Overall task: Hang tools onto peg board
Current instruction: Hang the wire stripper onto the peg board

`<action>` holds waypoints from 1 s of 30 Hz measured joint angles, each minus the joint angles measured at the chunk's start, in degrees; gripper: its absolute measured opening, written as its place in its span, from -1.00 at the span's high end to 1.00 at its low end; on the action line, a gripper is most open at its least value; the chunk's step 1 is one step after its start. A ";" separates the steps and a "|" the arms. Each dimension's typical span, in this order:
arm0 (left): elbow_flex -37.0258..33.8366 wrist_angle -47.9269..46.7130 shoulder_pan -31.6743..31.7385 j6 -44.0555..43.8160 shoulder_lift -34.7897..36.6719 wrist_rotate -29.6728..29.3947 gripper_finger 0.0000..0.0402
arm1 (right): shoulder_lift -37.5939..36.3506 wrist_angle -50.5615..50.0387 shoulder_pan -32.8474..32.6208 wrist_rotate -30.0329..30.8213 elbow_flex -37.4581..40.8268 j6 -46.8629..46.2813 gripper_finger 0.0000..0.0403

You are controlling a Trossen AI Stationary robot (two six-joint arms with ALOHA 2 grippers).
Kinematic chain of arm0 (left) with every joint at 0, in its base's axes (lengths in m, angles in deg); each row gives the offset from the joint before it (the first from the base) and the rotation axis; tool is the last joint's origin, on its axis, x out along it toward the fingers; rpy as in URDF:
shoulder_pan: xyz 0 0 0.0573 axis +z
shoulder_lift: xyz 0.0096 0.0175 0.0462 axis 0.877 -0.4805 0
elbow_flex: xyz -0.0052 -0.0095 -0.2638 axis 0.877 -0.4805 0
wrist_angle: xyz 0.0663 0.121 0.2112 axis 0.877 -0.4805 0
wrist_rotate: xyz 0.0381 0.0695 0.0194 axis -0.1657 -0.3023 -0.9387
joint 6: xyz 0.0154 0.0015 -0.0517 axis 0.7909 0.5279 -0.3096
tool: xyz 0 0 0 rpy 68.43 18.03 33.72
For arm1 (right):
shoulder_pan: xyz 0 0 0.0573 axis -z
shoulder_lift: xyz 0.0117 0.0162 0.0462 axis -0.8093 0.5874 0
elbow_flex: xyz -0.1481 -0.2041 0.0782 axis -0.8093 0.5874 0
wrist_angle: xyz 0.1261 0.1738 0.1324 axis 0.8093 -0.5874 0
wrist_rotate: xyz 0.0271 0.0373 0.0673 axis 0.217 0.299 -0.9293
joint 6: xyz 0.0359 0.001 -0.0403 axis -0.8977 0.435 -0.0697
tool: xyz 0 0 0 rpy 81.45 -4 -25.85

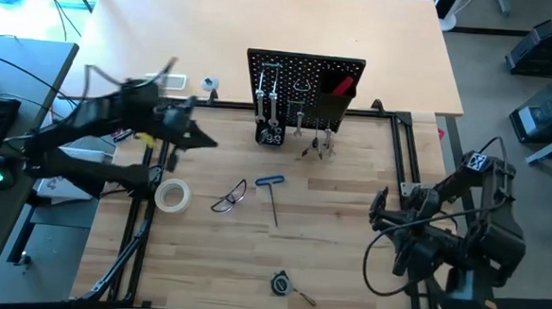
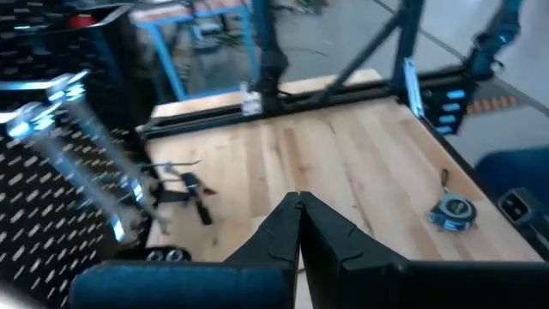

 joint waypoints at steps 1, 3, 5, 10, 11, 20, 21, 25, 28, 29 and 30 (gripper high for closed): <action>-1.69 0.56 0.00 -0.97 2.19 -0.90 1.00 | -0.95 -0.01 0.00 0.33 1.80 -1.45 0.69; -5.89 2.32 0.00 -2.80 6.69 -3.10 1.00 | -2.85 -0.02 0.00 0.67 5.71 -4.78 0.69; -10.79 4.31 0.00 -4.66 10.89 -4.05 1.00 | -4.52 0.06 0.07 0.65 9.66 -8.07 0.69; -24.59 14.46 -0.03 -10.38 19.92 -1.78 1.00 | -7.33 4.63 2.03 -0.83 18.33 -10.84 0.69; -27.56 17.66 -0.04 -11.71 21.27 -0.66 1.00 | -7.57 6.28 2.88 -1.88 19.73 -10.26 0.69; -49.55 45.40 -0.07 -20.66 23.06 6.65 1.00 | -7.65 31.76 12.81 -11.63 31.90 9.24 0.69; -51.32 48.68 -0.07 -21.43 22.77 7.03 1.00 | -7.63 34.54 13.95 -12.90 33.34 11.41 0.69; -57.07 60.42 -0.09 -25.15 22.07 6.85 1.00 | -7.63 44.77 18.76 -19.89 38.36 19.02 0.69; -60.05 64.30 -0.09 -27.71 21.42 5.04 1.00 | -7.63 53.12 22.51 -24.90 41.66 26.03 0.69; -60.88 64.67 -0.07 -28.51 21.20 4.45 1.00 | -7.63 55.97 23.75 -26.62 42.74 29.01 0.69; -61.49 64.68 -0.07 -29.51 20.91 4.31 1.00 | -7.63 58.72 24.94 -28.14 43.74 31.97 0.69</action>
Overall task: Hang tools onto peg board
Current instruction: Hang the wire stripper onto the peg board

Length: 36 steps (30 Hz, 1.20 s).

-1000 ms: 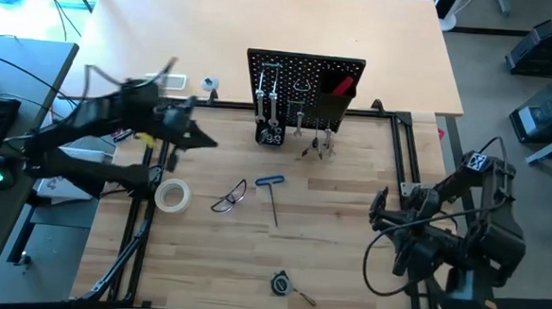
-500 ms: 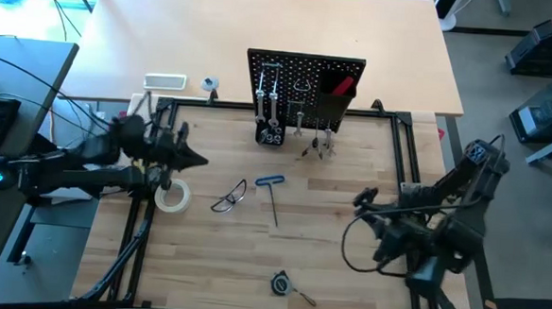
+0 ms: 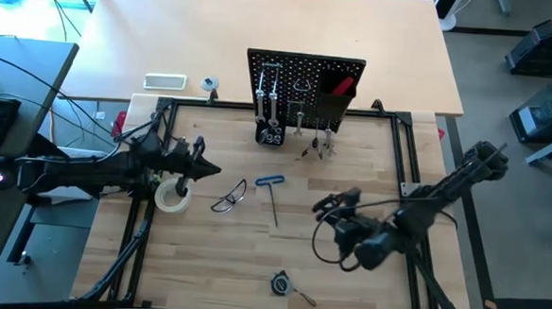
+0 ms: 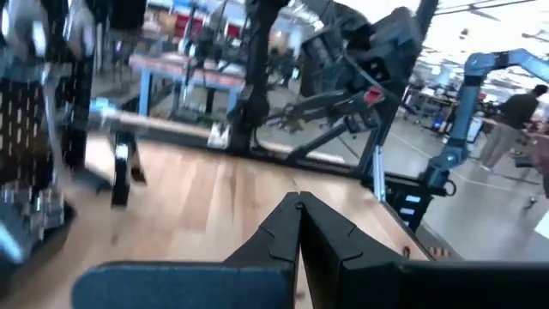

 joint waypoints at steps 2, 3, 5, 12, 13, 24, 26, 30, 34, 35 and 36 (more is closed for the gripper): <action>-0.90 0.32 -0.02 -1.68 -0.99 0.08 1.00 | 0.02 4.97 2.59 -3.50 1.51 6.01 0.69; -1.25 0.46 -0.02 -2.69 -1.61 0.21 1.00 | 0.00 7.30 3.83 -5.23 2.22 8.71 0.69; -2.15 1.25 -0.05 -4.46 -2.73 0.44 1.00 | 0.03 11.12 6.38 -8.69 3.45 13.84 0.69; -3.14 5.10 -0.83 -4.56 -7.23 -0.54 1.00 | 3.77 18.99 13.48 -17.75 4.06 25.92 0.70; -3.16 5.34 -0.81 -3.81 -7.73 -0.56 1.00 | 4.62 20.16 14.13 -18.66 4.06 27.27 0.70; -3.16 11.66 -0.90 -6.33 -13.05 0.01 1.00 | 15.20 34.81 17.89 -21.09 4.03 45.67 0.70; -3.16 12.27 -0.90 -8.26 -14.78 0.02 1.00 | 17.09 35.79 18.54 -20.58 2.75 47.19 0.70; -3.16 14.14 -0.90 -11.19 -18.85 1.33 1.00 | 21.25 35.54 19.49 -20.50 -1.90 51.13 0.70; -3.16 20.83 -0.94 -15.34 -23.81 3.83 1.00 | 25.32 35.15 19.87 -21.58 -6.47 57.07 0.70; -3.14 22.22 -0.94 -16.71 -24.96 3.81 0.99 | 26.21 34.58 19.98 -21.90 -7.62 58.17 0.70; -3.14 23.35 -0.94 -18.08 -25.99 3.80 0.99 | 27.06 34.23 20.11 -22.13 -8.74 59.24 0.70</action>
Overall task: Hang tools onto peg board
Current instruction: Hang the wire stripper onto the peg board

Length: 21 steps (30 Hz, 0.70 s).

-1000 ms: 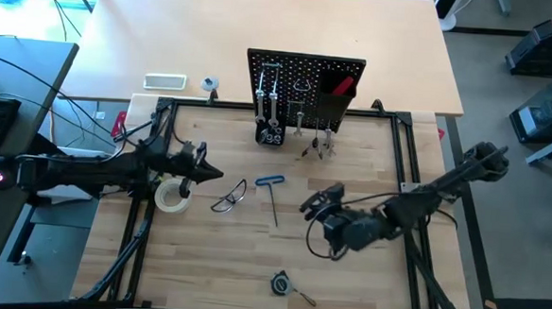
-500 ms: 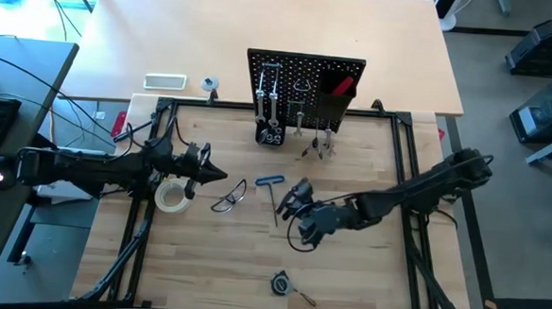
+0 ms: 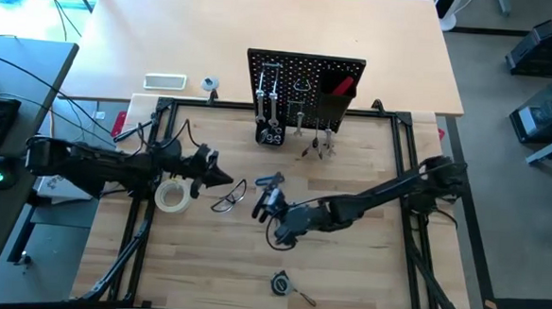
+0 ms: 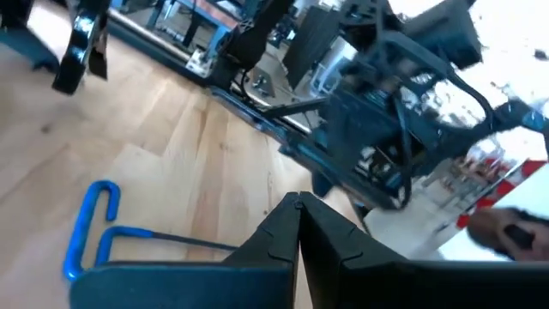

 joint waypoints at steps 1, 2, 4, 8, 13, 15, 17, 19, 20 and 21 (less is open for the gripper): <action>0.04 1.17 0.02 -1.13 -1.14 0.02 0.97 | 0.87 -0.40 0.09 -0.15 -1.13 0.83 0.70; 0.53 1.12 0.02 -1.90 -2.20 0.05 0.95 | 1.66 -1.15 0.15 -0.07 -2.08 1.69 0.70; 1.55 0.99 0.02 -3.00 -4.22 0.72 0.88 | 3.40 -2.68 0.19 0.05 -3.94 3.41 0.70; 4.44 0.99 0.00 -5.20 -8.60 2.97 0.66 | 6.24 -3.95 0.19 0.28 -7.56 6.04 0.70; 7.46 0.70 0.02 -9.70 -13.13 3.23 0.40 | 8.12 -4.08 0.24 0.70 -10.00 7.96 0.70; 8.36 0.75 0.02 -10.93 -15.00 3.29 0.33 | 8.15 -4.09 0.27 0.92 -10.11 8.46 0.70; 8.86 0.69 0.01 -11.67 -16.57 4.19 0.28 | 8.14 -4.04 0.46 1.30 -10.21 9.05 0.70; 9.83 0.84 -0.31 -12.23 -18.37 4.83 0.25 | 8.15 -4.28 0.50 1.96 -10.22 9.18 0.70; 10.17 0.88 -0.43 -12.69 -18.91 5.42 0.23 | 8.13 -4.51 0.55 1.97 -10.22 9.52 0.70; 10.74 1.08 -0.77 -12.99 -19.45 6.01 0.23 | 8.15 -4.50 0.57 1.87 -10.22 9.59 0.70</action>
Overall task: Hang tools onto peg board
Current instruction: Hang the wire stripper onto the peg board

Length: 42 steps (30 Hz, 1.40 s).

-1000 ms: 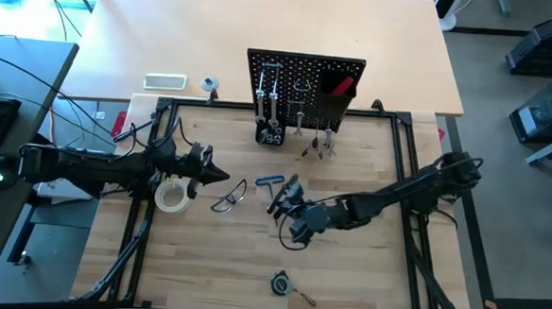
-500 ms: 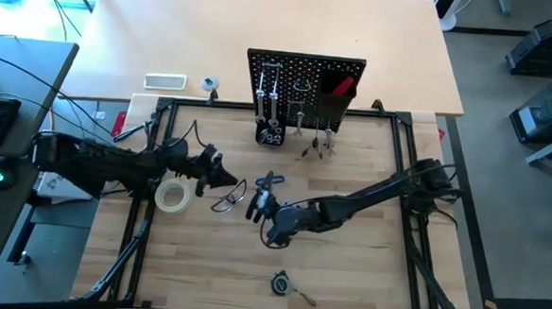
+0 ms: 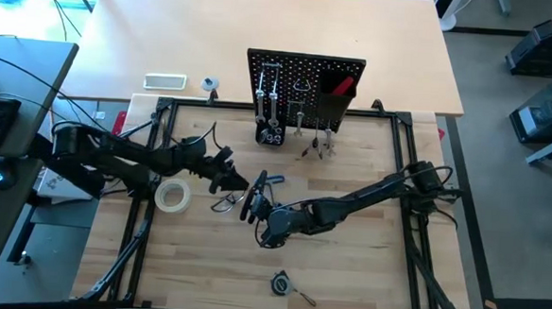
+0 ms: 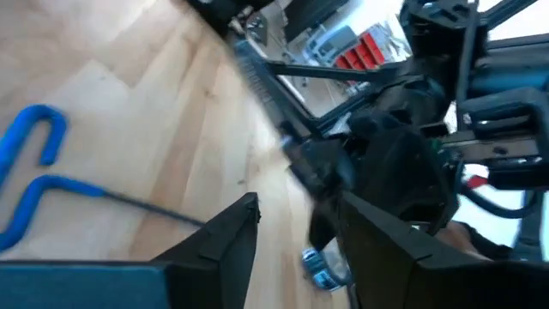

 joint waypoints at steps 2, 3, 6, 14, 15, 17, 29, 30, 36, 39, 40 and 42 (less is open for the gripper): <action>1.54 0.39 -0.69 -0.19 -0.95 0.09 0.21 | -0.02 -0.19 0.07 -0.04 0.00 0.04 0.70; 1.98 0.18 -0.91 -0.20 -1.06 0.18 0.21 | -0.02 -0.48 0.15 -0.04 0.00 0.20 0.70; 3.81 0.07 -1.40 -0.26 -1.59 0.22 0.20 | -0.02 -0.78 0.31 -0.02 0.00 0.16 0.70; 7.84 -11.55 -2.12 2.24 -1.90 -1.07 0.20 | -0.07 -1.23 0.67 -0.81 0.09 0.04 0.70; 8.02 -12.43 -2.46 2.46 -2.08 -1.31 0.20 | -0.07 -1.14 0.85 -1.35 0.09 -0.01 0.70; 8.87 -12.22 -3.37 2.63 -2.90 -1.86 0.20 | -0.07 -1.01 1.10 -1.43 0.08 0.09 0.70; 13.26 -12.91 -5.62 3.88 -9.75 -3.43 0.44 | 1.64 -1.35 1.43 1.54 0.07 -0.50 0.70; 13.26 -12.78 -5.60 4.34 -10.00 -3.72 0.52 | 1.88 -1.55 1.41 2.50 0.07 -1.10 0.70; 13.57 -11.76 -5.62 7.12 -10.55 -3.89 0.89 | 2.12 -2.91 1.15 6.05 0.00 -4.09 0.64; 13.49 -11.70 -5.68 10.22 -10.11 -4.08 0.89 | 2.12 -2.59 0.96 6.95 0.02 -8.22 0.53; 13.44 -11.74 -5.68 11.24 -10.02 -4.24 0.90 | 2.12 -2.57 0.95 7.69 0.02 -10.43 0.50; 13.44 -12.11 -5.64 13.09 -10.00 -5.06 0.90 | 2.12 -3.33 0.93 10.25 0.04 -14.49 0.44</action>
